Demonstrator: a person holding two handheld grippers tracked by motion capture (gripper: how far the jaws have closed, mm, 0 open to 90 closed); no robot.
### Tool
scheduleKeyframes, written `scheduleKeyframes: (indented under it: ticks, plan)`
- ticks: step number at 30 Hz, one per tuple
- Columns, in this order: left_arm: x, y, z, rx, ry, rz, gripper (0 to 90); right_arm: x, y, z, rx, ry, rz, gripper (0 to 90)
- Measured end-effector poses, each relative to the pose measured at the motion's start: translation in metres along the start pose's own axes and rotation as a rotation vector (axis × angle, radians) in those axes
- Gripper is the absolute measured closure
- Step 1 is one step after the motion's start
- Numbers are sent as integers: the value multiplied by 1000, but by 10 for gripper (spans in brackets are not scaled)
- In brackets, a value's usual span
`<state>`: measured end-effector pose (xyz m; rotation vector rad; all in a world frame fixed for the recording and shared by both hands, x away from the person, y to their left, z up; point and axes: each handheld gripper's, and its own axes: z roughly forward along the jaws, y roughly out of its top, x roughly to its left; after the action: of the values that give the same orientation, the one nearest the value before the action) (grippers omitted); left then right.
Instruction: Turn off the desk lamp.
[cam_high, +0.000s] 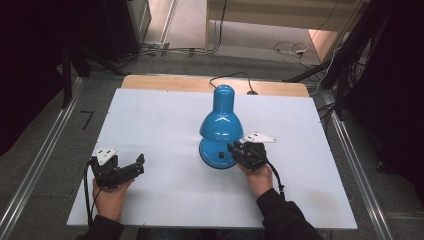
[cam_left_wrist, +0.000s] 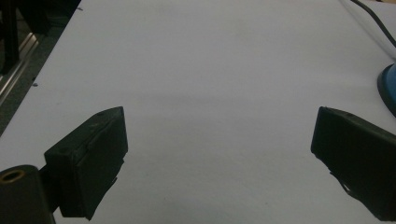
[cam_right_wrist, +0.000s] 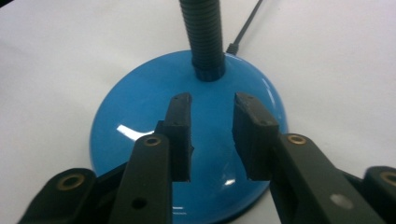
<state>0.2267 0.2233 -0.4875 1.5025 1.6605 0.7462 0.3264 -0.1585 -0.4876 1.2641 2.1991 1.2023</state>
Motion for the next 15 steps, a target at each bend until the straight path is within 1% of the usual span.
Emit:
scheduleKeyframes:
  ticks: [3, 6, 12, 15]
  plan:
    - [0, 0, 0, 2, 0, 2, 42, -5, 1, -5, 5, -1, 7, 574]
    - [0, 0, 0, 0, 1, 1, 42, -8, 2, -9, 6, -4, 0, 522]
    - [0, 0, 0, 1, 1, 1, 42, -13, 1, -15, 17, 3, -10, 438]
    - [0, 0, 0, 1, 0, 1, 42, -16, 0, -19, 19, 2, -24, 395]
